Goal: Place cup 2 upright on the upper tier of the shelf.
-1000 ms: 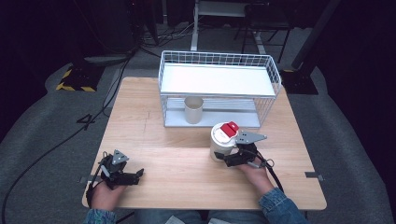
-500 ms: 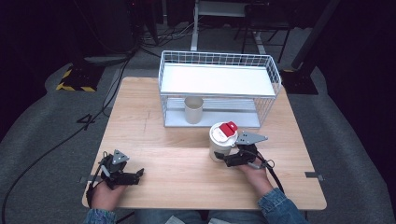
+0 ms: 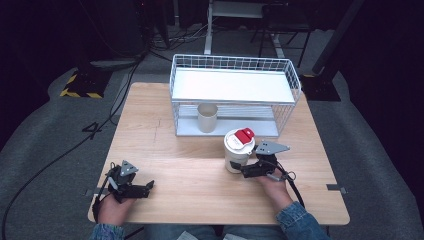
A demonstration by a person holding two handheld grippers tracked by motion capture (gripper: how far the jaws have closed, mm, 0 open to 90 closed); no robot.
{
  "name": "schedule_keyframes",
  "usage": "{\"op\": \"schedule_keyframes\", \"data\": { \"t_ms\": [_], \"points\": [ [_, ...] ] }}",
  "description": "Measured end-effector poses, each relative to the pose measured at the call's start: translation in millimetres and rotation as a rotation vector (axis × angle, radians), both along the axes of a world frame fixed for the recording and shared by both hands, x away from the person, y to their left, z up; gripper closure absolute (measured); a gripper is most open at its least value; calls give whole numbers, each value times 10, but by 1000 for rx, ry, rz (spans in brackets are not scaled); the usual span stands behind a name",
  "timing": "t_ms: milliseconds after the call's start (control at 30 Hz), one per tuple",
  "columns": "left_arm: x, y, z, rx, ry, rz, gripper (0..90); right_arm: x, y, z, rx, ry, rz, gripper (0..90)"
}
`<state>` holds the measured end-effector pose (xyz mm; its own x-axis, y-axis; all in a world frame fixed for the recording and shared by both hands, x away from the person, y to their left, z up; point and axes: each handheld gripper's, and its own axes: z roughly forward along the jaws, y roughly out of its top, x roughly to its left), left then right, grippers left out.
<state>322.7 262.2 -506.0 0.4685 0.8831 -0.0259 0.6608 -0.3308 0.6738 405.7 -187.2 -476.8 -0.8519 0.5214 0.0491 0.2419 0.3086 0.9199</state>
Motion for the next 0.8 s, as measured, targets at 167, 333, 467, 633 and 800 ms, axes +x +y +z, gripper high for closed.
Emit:
{"op": "schedule_keyframes", "data": {
  "t_ms": [167,333,467,633,800],
  "points": [
    [1,0,0,0,-1,0,40,-10,-22,59,20,-12,-3,154],
    [5,-3,0,1,1,1,40,-10,-50,134,45,-19,-4,154],
    [8,-4,0,1,1,1,40,-15,-70,197,68,-27,-2,155],
    [14,-9,-1,-2,0,4,40,-27,-99,299,79,-50,-5,155],
    [17,-10,0,-4,3,4,40,-20,-130,427,82,-63,-4,155]
  ]
}}
